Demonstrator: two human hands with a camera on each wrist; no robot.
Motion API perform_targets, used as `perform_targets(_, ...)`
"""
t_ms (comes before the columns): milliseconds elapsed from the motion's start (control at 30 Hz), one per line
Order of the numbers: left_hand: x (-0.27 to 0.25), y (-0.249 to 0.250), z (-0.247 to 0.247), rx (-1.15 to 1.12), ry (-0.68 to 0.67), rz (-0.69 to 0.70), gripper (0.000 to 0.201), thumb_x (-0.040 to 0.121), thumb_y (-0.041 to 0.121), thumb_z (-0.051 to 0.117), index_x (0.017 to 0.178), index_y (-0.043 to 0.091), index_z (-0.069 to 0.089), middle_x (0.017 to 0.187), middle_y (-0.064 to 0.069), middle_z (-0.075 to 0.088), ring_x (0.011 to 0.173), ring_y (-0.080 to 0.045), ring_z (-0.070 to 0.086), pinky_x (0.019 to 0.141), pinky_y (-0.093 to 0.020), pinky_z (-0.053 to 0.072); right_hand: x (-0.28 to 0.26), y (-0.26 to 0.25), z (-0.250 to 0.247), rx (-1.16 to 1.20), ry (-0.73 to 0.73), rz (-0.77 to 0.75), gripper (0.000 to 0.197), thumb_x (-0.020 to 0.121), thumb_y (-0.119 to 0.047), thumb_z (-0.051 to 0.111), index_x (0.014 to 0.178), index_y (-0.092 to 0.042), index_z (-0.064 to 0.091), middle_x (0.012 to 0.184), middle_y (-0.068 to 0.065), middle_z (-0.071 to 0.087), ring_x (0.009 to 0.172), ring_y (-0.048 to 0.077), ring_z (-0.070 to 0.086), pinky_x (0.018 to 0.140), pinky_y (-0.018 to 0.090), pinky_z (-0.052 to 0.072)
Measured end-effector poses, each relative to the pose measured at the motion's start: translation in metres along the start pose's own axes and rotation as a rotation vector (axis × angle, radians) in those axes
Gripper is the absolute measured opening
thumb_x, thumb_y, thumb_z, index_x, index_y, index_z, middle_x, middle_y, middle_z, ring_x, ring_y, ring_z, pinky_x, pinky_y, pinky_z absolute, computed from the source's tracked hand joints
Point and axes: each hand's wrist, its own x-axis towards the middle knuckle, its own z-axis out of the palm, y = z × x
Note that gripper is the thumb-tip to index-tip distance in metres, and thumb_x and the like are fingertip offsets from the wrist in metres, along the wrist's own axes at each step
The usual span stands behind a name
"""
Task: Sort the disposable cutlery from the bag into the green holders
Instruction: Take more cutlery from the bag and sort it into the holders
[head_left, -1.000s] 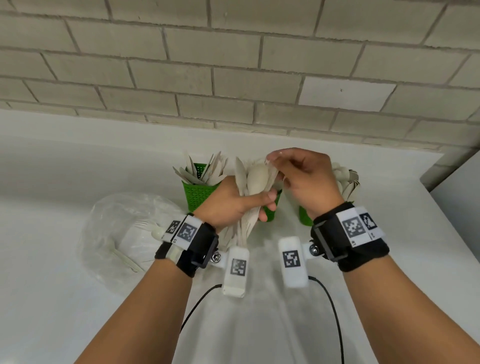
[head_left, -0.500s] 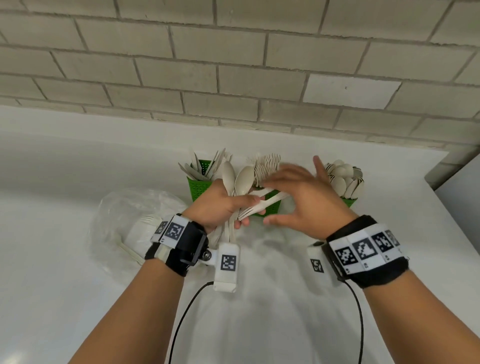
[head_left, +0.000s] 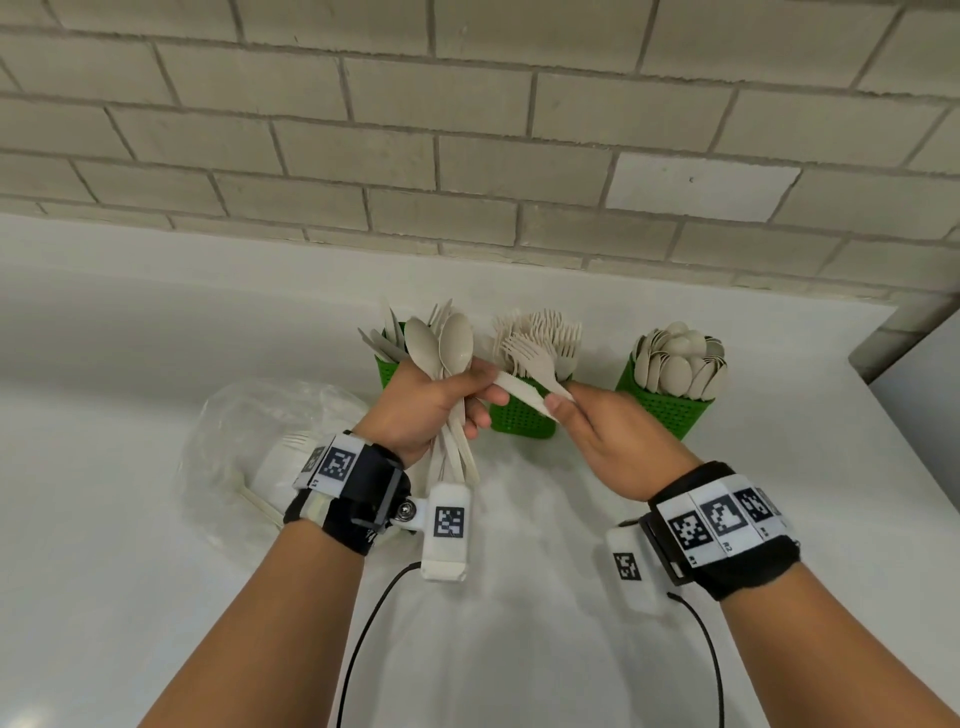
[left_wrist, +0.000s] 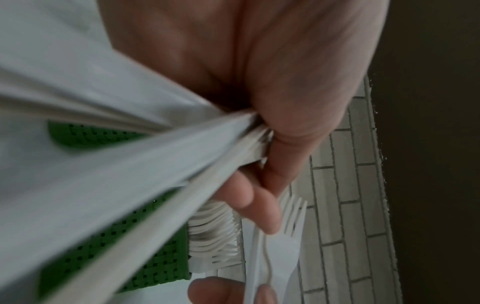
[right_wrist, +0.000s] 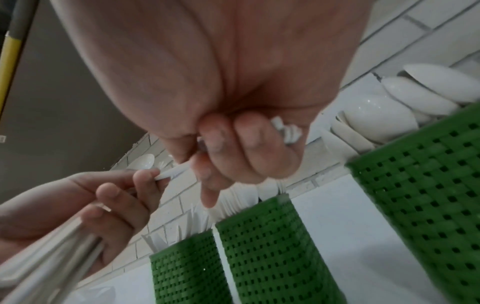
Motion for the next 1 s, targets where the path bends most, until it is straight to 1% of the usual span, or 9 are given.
perform_targets(100,0.000,-0.003,0.000,0.000,0.010,0.080,0.008,0.093,0.007,0.062,0.091,-0.001,0.063,0.073,-0.013,0.069,0.046,-0.016,0.055,0.043,-0.025,0.046,-0.001,-0.001,0.008,0.151,0.003,0.013,0.032,0.103,-0.033,0.036,0.084,-0.012,0.052,0.066,0.001,0.051,0.058,0.014,0.046,0.061,0.038,0.042)
perform_targets(233,0.001,-0.008,-0.006,0.003,0.064,0.156,0.010,0.093,0.006,0.062,0.089,-0.004,0.061,0.066,-0.011,0.062,0.043,-0.020,0.048,0.044,-0.027,0.044,0.002,0.001,0.012,0.346,0.070,0.048,0.030,0.104,-0.021,0.039,0.076,-0.020,0.051,0.067,-0.006,0.049,0.056,0.001,0.046,0.059,0.018,0.037)
perform_targets(367,0.001,-0.011,-0.015,0.010,0.133,0.172,0.012,0.092,0.009,0.065,0.089,-0.003,0.062,0.066,-0.010,0.062,0.045,-0.023,0.046,0.045,-0.028,0.044,0.015,0.009,0.001,0.275,0.376,0.074,0.030,0.102,-0.019,0.044,0.079,-0.020,0.062,0.081,-0.006,0.055,0.079,-0.004,0.052,0.073,0.006,0.033)
perform_targets(533,0.001,-0.008,-0.016,0.078,0.114,0.199,0.019,0.092,0.010,0.064,0.092,-0.008,0.062,0.067,-0.010,0.064,0.046,-0.023,0.048,0.047,-0.028,0.045,0.034,0.014,-0.009,0.267,0.555,0.081,0.034,0.101,-0.028,0.047,0.078,-0.008,0.060,0.069,0.004,0.059,0.062,0.003,0.051,0.064,0.018,0.040)
perform_targets(633,0.000,-0.006,-0.015,0.102,0.094,0.197,0.019,0.093,0.008,0.063,0.093,-0.011,0.062,0.066,-0.010,0.064,0.044,-0.020,0.049,0.046,-0.028,0.045,0.044,0.019,-0.010,0.156,0.594,0.079,0.039,0.098,-0.033,0.053,0.070,-0.006,0.050,0.065,0.014,0.060,0.063,0.026,0.056,0.064,0.037,0.043)
perform_targets(733,-0.001,-0.005,-0.016,0.109,0.082,0.201,0.013,0.093,0.006,0.063,0.089,-0.007,0.063,0.065,-0.011,0.063,0.042,-0.020,0.048,0.046,-0.028,0.044,0.049,0.018,-0.002,0.016,0.593,0.051,0.041,0.096,-0.033,0.057,0.062,-0.012,0.048,0.061,0.009,0.064,0.060,0.025,0.059,0.065,0.036,0.044)
perform_targets(867,-0.004,-0.006,-0.018,0.111,0.075,0.202,0.011,0.092,0.005,0.062,0.084,-0.002,0.064,0.064,-0.012,0.063,0.042,-0.021,0.047,0.045,-0.029,0.044,0.052,0.014,0.008,0.026,0.556,0.090,0.037,0.091,-0.031,0.065,0.066,-0.004,0.057,0.059,0.011,0.061,0.058,0.029,0.059,0.060,0.036,0.049)
perform_targets(933,-0.004,-0.007,-0.021,0.116,0.080,0.201,0.013,0.092,0.005,0.063,0.085,-0.006,0.064,0.064,-0.012,0.063,0.043,-0.022,0.047,0.046,-0.029,0.044,0.055,0.011,0.004,-0.001,0.530,0.101,0.030,0.089,-0.029,0.067,0.074,-0.004,0.061,0.067,0.009,0.061,0.064,0.027,0.057,0.062,0.033,0.047)
perform_targets(1000,-0.004,-0.008,-0.023,0.110,0.093,0.197,0.016,0.092,0.005,0.063,0.088,-0.011,0.062,0.064,-0.011,0.063,0.043,-0.022,0.047,0.046,-0.029,0.044,0.055,0.010,-0.001,0.015,0.530,0.122,0.023,0.086,-0.028,0.071,0.094,-0.007,0.065,0.078,0.003,0.057,0.072,0.019,0.053,0.068,0.031,0.045)
